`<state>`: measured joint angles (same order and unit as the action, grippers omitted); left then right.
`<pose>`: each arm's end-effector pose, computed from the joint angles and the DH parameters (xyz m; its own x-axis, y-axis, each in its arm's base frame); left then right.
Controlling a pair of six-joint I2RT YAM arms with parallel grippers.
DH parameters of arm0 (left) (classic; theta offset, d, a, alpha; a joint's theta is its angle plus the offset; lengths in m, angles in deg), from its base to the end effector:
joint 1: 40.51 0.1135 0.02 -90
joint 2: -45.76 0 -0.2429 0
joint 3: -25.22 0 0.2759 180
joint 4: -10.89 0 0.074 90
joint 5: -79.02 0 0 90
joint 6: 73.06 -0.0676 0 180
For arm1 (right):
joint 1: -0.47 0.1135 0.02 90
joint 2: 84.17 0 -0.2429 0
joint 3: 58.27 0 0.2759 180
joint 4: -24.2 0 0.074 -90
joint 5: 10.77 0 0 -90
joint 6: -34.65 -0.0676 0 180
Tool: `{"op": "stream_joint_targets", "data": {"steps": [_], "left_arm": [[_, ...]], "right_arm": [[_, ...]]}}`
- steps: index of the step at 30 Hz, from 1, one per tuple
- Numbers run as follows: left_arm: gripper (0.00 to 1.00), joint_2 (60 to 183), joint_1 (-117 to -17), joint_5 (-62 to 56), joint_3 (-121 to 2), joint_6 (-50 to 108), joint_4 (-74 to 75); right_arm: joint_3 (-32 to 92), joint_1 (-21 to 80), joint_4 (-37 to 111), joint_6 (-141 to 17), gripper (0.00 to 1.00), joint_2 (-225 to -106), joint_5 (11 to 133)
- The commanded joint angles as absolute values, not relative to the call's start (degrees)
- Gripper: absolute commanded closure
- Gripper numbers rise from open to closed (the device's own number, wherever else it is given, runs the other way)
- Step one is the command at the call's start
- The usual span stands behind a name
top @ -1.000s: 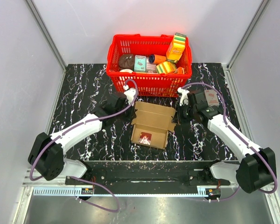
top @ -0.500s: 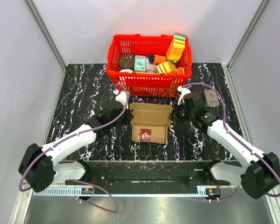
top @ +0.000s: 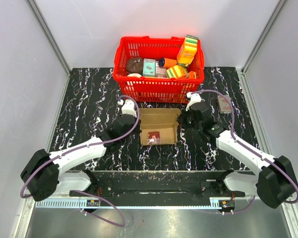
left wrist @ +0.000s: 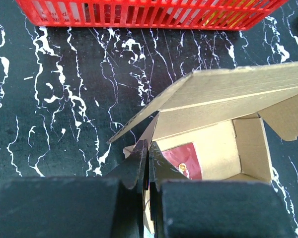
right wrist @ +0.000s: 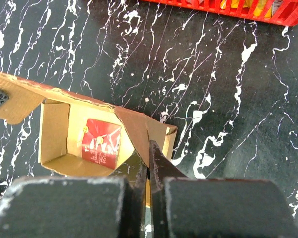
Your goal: Fold the paper box
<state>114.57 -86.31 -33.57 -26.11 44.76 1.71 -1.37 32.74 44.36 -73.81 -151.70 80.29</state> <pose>0.2398 -0.2094 0.1959 -0.4739 -0.1308 -0.8708 0.2277 0.9371 -0.2646 0.2712 0.1698 0.2146 -0.5753 0.0111 -0.8178 -0.3566 0.8965 0.2630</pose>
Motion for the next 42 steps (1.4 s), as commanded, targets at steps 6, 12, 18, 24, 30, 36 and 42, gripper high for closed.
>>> {"op": "stream_joint_targets", "data": {"steps": [6, 12, 18, 24, 30, 36, 42], "left_arm": [[1.00, 116.7, -91.1, -44.9, -21.4, 47.4, 13.2], [1.00, 117.3, -93.8, -49.5, -18.6, 50.0, 15.1], [1.00, 118.4, -97.6, -56.4, -18.8, 54.3, 13.5], [1.00, 121.7, -101.9, -64.2, -22.1, 61.1, 7.3], [1.00, 124.5, -106.0, -69.5, -24.0, 65.0, 3.3], [1.00, 125.1, -108.0, -69.9, -22.0, 67.7, 4.4], [1.00, 126.5, -109.9, -70.7, -21.5, 68.6, 5.3]], "right_arm": [[-5.7, 36.6, 30.8, -75.6, 1.00, -151.7, 87.2], [-10.5, 38.5, 28.1, -76.1, 1.00, -148.5, 89.5], [-14.1, 41.2, 26.7, -77.0, 1.00, -145.6, 91.8], [-16.4, 44.0, 26.4, -77.9, 1.00, -143.4, 94.6], [-20.5, 45.5, 24.5, -78.6, 1.00, -140.2, 96.3], [-23.7, 47.0, 23.7, -78.7, 1.00, -137.8, 98.8], [-25.4, 49.1, 22.5, -80.0, 1.00, -138.4, 100.6]]}}
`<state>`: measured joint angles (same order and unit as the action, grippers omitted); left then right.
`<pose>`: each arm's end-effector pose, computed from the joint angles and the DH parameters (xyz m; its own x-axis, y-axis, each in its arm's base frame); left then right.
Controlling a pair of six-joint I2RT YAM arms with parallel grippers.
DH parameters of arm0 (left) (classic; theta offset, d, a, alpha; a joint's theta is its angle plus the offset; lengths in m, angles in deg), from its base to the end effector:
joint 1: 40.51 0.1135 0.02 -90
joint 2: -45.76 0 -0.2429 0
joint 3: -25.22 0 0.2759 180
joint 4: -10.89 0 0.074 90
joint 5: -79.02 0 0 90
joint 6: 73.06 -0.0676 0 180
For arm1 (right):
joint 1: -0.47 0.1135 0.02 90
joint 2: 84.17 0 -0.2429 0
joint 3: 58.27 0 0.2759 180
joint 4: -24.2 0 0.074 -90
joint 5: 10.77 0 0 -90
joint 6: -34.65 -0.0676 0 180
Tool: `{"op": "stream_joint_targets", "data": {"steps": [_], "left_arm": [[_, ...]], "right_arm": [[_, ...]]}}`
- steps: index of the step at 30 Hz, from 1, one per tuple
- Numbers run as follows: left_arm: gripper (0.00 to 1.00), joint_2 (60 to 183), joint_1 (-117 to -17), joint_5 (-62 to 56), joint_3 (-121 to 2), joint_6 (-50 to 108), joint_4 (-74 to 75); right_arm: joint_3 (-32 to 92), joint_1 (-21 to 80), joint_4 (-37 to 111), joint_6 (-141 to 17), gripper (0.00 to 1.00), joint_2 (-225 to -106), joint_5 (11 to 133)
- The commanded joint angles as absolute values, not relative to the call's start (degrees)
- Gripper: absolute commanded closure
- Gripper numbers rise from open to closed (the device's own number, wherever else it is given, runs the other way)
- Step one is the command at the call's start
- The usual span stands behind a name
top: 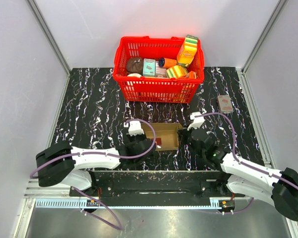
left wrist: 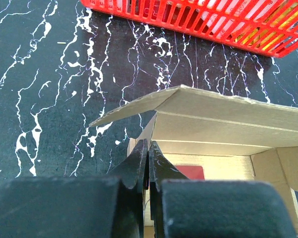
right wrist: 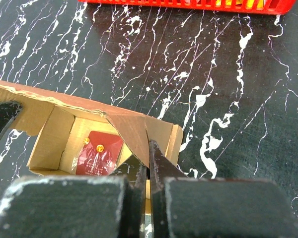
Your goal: Fold the paper box
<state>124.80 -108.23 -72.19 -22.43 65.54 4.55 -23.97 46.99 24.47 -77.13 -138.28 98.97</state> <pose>0.1661 -0.2492 0.1431 -0.2906 -0.2436 -0.9253 -0.0531 0.9697 -0.2386 0.1999 0.1776 0.1695 -0.3918 0.0944 -0.9152 -0.3439 0.9076 0.2408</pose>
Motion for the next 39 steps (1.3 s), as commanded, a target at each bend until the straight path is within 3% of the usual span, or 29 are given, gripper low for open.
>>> {"op": "stream_joint_targets", "data": {"steps": [1, 23, 39], "left_arm": [[1.00, 126.7, -110.2, -70.8, -21.3, 68.8, 5.2], [0.97, 131.5, -118.1, -75.6, -21.3, 86.8, -8.9], [0.75, 130.3, -122.4, -76.9, -24.6, 93.6, -19.9]], "right_arm": [[-25.6, 49.4, 22.2, -80.1, 1.00, -138.7, 101.4], [-29.6, 57.2, 27.6, -88.3, 0.98, -137.3, 109.9], [-28.6, 58.0, 35.6, -91.0, 0.78, -131.2, 111.1]]}}
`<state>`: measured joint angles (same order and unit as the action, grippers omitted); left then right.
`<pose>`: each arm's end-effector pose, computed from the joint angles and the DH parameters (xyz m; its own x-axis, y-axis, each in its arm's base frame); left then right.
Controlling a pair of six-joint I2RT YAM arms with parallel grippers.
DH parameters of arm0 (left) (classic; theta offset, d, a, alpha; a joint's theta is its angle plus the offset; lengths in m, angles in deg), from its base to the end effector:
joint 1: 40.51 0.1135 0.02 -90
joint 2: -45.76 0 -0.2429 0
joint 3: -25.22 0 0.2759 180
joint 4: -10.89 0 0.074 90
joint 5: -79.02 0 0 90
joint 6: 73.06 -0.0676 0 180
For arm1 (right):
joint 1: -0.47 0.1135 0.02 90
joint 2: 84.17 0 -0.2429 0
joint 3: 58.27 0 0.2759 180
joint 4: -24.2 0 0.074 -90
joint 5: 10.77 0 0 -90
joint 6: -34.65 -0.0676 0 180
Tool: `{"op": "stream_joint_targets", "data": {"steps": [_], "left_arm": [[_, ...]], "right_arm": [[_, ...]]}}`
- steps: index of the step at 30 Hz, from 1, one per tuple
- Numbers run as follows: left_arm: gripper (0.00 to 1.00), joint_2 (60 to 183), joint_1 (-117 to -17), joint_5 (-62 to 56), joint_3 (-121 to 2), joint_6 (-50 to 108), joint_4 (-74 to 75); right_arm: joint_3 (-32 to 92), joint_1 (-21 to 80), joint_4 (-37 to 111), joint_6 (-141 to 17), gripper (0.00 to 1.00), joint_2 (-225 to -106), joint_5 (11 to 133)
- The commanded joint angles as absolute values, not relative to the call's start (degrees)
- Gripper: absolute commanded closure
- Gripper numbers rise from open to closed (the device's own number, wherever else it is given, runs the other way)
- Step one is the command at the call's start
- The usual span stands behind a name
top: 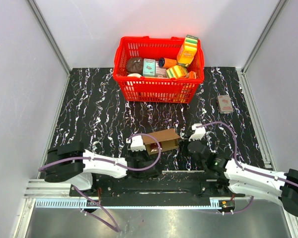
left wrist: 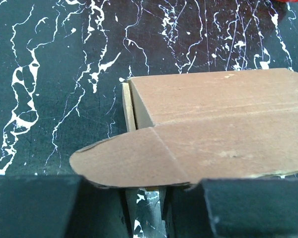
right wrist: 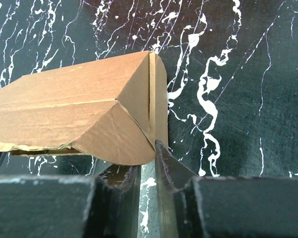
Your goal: Fold the paper box
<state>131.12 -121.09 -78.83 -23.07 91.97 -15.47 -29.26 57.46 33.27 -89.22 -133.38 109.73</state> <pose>0.1051 -0.2512 0.1003 -0.3316 -0.2265 -0.9158 -0.0629 0.9739 -0.2181 0.1571 0.1789 0.1375 -0.4894 0.1281 -0.8626 -0.2512 0.9265 0.2801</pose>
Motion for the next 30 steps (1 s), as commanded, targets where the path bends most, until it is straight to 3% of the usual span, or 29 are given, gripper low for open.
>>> {"op": "stream_joint_targets", "data": {"steps": [1, 10, 18, 30], "left_arm": [[0.74, 130.2, -122.7, -76.7, -24.7, 93.3, -20.0], [0.68, 129.9, -124.8, -76.6, -26.1, 93.2, -21.4], [0.67, 130.7, -125.2, -77.1, -27.1, 93.5, -22.5], [0.66, 130.4, -125.5, -77.6, -27.5, 93.2, -22.9]], "right_arm": [[-28.4, 58.0, 36.4, -91.5, 0.78, -130.2, 111.0], [-25.7, 58.0, 47.6, -95.8, 0.75, -124.8, 110.7], [-19.7, 58.0, 62.3, -100.7, 0.70, -114.0, 118.9], [-8.0, 58.0, 43.7, -78.8, 0.50, -130.9, 107.3]]}}
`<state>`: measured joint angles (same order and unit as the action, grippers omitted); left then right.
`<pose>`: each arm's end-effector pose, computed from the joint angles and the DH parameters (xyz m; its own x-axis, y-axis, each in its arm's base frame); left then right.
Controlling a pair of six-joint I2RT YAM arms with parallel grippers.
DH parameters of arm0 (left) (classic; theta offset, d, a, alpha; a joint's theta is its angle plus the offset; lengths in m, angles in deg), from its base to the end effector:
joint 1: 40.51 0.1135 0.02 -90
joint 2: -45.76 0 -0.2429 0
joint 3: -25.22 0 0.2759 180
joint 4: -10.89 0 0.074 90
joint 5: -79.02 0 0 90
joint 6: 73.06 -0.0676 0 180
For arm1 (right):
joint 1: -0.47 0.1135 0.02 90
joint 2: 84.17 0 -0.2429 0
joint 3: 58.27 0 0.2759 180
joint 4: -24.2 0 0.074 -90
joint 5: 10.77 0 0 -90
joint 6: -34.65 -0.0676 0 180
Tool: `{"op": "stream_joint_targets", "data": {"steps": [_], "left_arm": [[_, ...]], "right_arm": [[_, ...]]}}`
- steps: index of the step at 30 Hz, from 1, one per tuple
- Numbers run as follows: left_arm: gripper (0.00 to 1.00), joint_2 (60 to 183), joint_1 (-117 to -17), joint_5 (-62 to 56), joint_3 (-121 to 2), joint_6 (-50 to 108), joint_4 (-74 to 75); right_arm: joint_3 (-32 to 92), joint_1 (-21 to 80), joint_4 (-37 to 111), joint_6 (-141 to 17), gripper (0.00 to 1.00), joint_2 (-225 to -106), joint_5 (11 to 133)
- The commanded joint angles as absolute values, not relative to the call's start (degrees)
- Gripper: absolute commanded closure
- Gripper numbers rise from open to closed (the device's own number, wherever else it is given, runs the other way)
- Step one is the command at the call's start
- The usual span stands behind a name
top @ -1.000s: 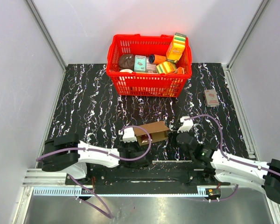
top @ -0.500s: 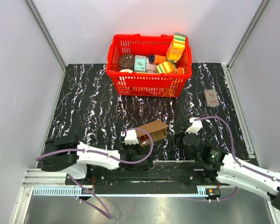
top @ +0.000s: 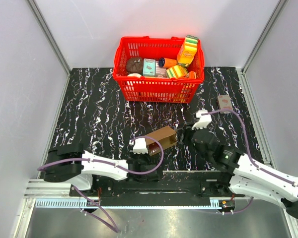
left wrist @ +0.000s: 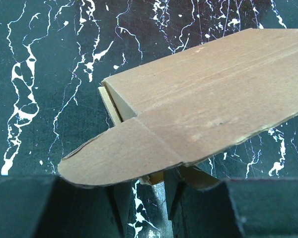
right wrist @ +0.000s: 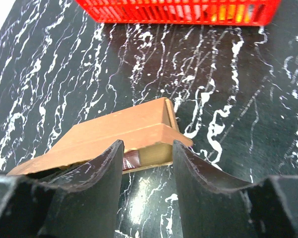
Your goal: Fold the paper box
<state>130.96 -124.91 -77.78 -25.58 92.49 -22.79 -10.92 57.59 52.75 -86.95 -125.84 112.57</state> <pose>0.0877 -0.2576 0.1063 -0.3698 -0.1375 -0.9189 0.0018 0.9889 -0.1487 0.1579 0.1758 0.2516 -0.4033 0.1825 -0.8967 -0.2529 0.9195 0.3009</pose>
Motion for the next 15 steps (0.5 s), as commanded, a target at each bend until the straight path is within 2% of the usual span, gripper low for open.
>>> {"op": "stream_joint_targets", "data": {"steps": [1, 6, 15], "left_arm": [[0.66, 130.4, -125.6, -77.7, -27.6, 93.0, -22.9], [0.65, 130.2, -126.1, -78.0, -28.7, 91.4, -22.9], [0.61, 129.7, -126.9, -78.4, -30.1, 90.2, -22.9]], "right_arm": [[-7.6, 58.0, 41.9, -78.2, 0.48, -132.3, 106.3], [-6.5, 58.0, 38.2, -75.5, 0.45, -141.1, 100.8], [-6.8, 58.0, 34.4, -75.5, 0.43, -145.3, 98.6]]}}
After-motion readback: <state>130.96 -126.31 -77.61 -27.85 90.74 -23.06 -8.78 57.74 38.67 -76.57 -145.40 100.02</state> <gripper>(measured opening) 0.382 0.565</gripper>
